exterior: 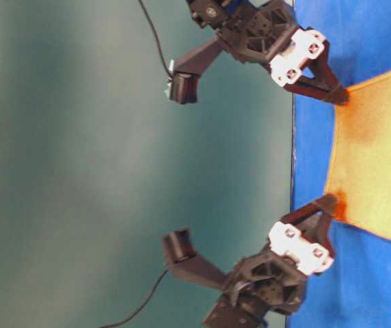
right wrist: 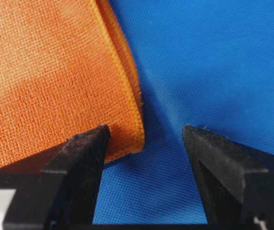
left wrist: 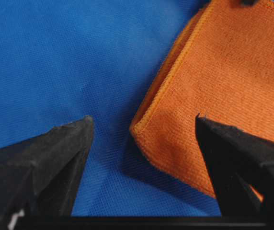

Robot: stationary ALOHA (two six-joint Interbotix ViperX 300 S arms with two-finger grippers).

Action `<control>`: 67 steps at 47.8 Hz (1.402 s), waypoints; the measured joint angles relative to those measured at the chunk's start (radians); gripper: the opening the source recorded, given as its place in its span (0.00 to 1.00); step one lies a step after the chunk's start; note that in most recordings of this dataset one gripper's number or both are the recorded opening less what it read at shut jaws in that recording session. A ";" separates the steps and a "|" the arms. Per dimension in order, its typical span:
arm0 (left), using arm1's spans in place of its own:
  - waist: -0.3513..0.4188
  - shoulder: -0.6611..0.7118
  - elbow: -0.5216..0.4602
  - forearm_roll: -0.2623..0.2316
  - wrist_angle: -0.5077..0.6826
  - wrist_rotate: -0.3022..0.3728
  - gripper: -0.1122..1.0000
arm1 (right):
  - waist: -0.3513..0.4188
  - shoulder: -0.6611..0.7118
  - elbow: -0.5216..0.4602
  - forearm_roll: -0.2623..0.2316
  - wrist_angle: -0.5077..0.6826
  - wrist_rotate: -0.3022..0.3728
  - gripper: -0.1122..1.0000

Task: Fold the orange towel.
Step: 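Move both grippers to the strip's top corners and grasp them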

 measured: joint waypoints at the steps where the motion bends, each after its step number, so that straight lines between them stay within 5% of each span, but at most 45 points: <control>1: 0.000 0.008 0.000 0.000 0.000 0.000 0.82 | 0.000 0.005 0.000 0.002 -0.003 0.000 0.68; 9: 0.000 0.043 -0.006 -0.002 0.000 0.002 0.67 | 0.002 0.017 0.000 0.003 -0.012 0.002 0.61; 19: -0.003 0.055 -0.015 0.000 -0.006 0.015 0.26 | 0.026 0.018 0.000 -0.002 -0.015 -0.003 0.15; 23: -0.012 0.055 -0.015 0.000 -0.006 0.032 0.13 | 0.029 0.018 0.000 -0.003 -0.018 -0.005 0.14; 49: -0.052 0.008 -0.015 -0.002 -0.005 0.052 0.12 | 0.015 -0.018 -0.005 -0.011 0.043 -0.011 0.14; 67: 0.015 -0.021 -0.057 0.000 0.005 0.100 0.13 | -0.049 -0.118 -0.005 -0.063 0.091 -0.011 0.14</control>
